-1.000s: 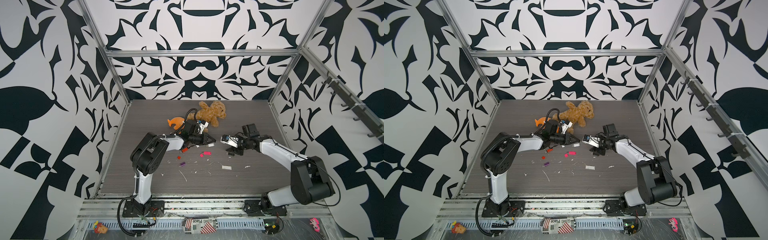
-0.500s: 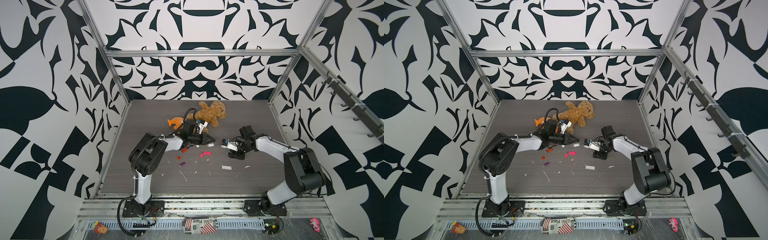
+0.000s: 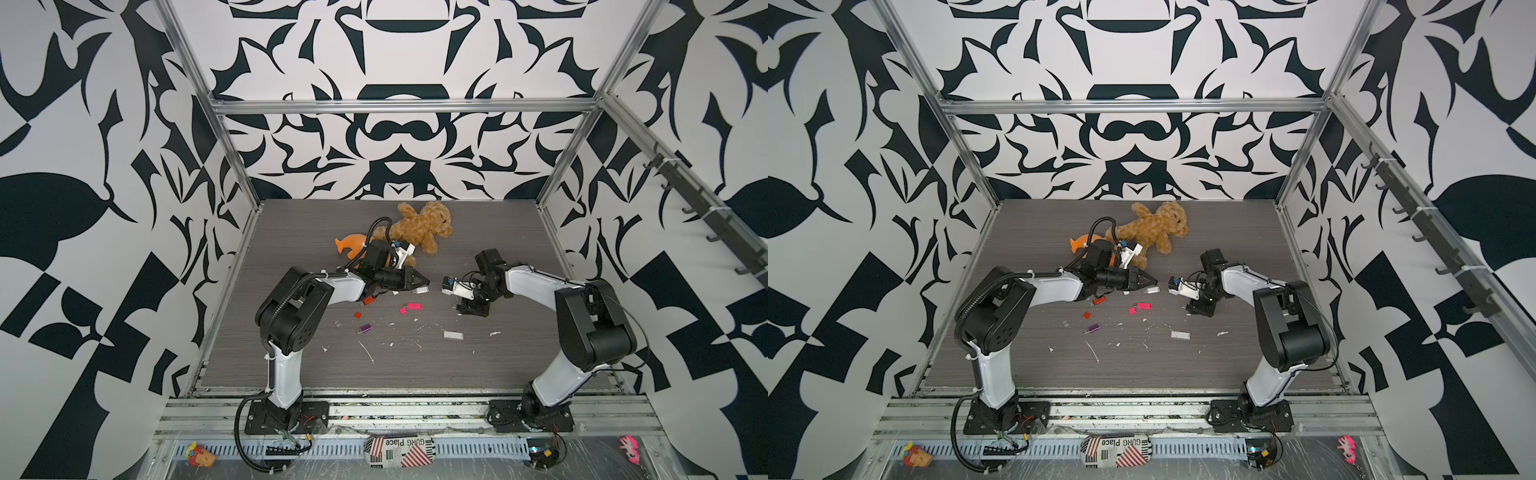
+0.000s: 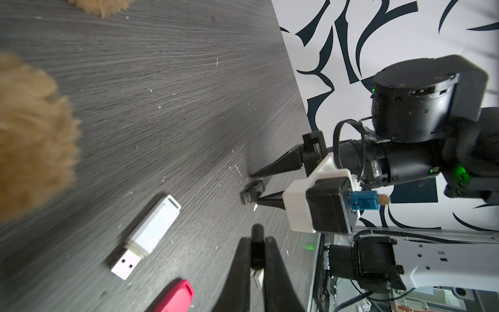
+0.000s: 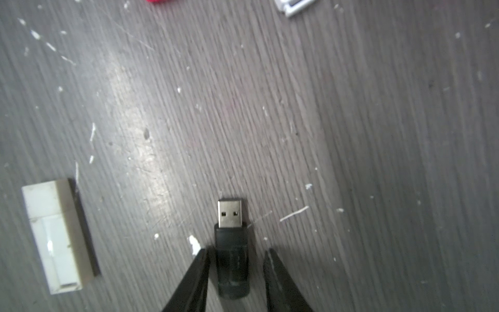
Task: Close the usb drive cover
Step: Pick up the USB drive from the center of the board.
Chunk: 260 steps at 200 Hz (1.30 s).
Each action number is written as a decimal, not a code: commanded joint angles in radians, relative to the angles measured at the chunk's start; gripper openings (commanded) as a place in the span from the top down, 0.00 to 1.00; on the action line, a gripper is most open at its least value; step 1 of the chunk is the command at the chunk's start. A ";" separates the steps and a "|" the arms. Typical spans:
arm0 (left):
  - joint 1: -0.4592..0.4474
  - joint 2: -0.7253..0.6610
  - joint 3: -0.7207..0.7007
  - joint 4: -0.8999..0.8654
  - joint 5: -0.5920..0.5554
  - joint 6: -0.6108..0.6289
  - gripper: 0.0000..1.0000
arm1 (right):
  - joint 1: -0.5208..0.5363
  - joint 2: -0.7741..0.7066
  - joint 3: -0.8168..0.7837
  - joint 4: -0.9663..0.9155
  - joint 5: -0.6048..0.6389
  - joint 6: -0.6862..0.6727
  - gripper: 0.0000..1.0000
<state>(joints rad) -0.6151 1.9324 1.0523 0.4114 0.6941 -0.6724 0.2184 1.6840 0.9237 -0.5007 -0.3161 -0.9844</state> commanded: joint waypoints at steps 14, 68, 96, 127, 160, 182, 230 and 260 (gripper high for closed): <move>0.004 -0.030 0.002 -0.015 -0.002 0.010 0.93 | -0.010 0.015 0.021 -0.046 0.028 -0.018 0.67; 0.003 -0.035 0.008 -0.025 -0.002 0.010 0.93 | -0.010 0.037 0.040 -0.083 -0.013 -0.040 0.76; 0.004 -0.036 0.008 -0.025 -0.005 0.000 0.93 | -0.010 0.037 0.037 -0.086 -0.039 -0.030 0.83; 0.004 -0.051 -0.001 -0.012 -0.006 -0.018 0.93 | -0.010 -0.009 0.010 -0.030 -0.071 0.003 0.86; 0.004 -0.069 -0.027 0.034 -0.005 -0.049 0.93 | -0.005 -0.121 -0.048 0.105 -0.154 0.065 0.87; 0.005 -0.066 -0.029 0.059 -0.001 -0.070 0.93 | 0.036 -0.186 -0.087 0.201 -0.174 0.124 0.87; 0.003 -0.070 -0.041 0.088 -0.014 -0.092 0.93 | 0.148 -0.278 -0.182 0.417 -0.129 0.202 0.87; 0.003 -0.075 -0.046 0.088 -0.024 -0.092 0.93 | 0.168 -0.291 -0.211 0.506 -0.090 0.240 0.87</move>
<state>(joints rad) -0.6151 1.8889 1.0229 0.4786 0.6827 -0.7513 0.3820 1.4185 0.7284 -0.1200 -0.4332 -0.8047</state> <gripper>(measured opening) 0.109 0.188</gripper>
